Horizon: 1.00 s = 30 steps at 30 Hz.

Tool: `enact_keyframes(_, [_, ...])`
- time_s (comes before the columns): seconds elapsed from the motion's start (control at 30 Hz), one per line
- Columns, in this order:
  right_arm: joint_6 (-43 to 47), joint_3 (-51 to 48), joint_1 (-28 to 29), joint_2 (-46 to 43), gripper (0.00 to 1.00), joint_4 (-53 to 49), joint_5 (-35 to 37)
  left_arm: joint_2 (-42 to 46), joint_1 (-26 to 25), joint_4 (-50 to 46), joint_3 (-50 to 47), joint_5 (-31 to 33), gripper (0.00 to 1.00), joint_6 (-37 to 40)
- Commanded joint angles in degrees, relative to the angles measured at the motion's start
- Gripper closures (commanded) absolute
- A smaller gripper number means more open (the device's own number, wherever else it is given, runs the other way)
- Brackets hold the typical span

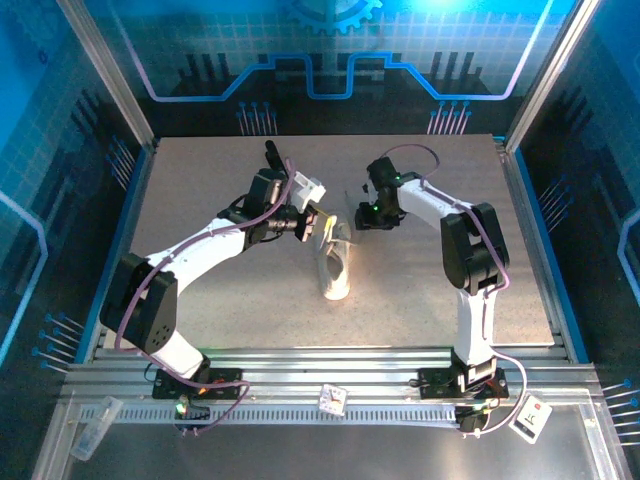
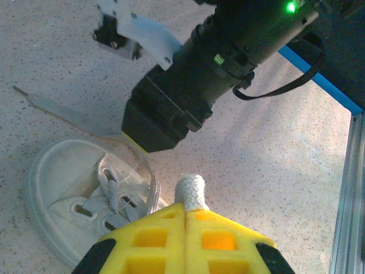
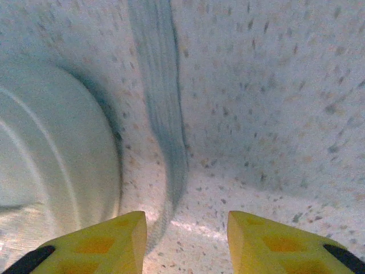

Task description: Tie the shoes

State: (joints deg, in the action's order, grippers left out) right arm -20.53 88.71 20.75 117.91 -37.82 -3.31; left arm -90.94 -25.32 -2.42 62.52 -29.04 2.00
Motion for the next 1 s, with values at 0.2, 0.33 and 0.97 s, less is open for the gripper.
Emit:
enact_keyframes(0.2, [-0.4, 6.9, 2.6, 7.4, 0.58, -5.5, 3.5, -1.7, 0.9, 2.7, 0.1, -3.7, 1.0, 1.0])
enact_keyframes(0.33, [0.1, 6.7, 2.6, 8.8, 0.61, -7.0, 6.8, -1.8, 1.3, 2.1, 0.3, -3.9, 1.0, 1.8])
enact_keyframes(0.97, [10.0, 13.9, 7.5, -2.6, 1.0, -1.4, 1.7, 2.9, 1.5, 8.9, -8.2, -3.8, 1.0, -1.0])
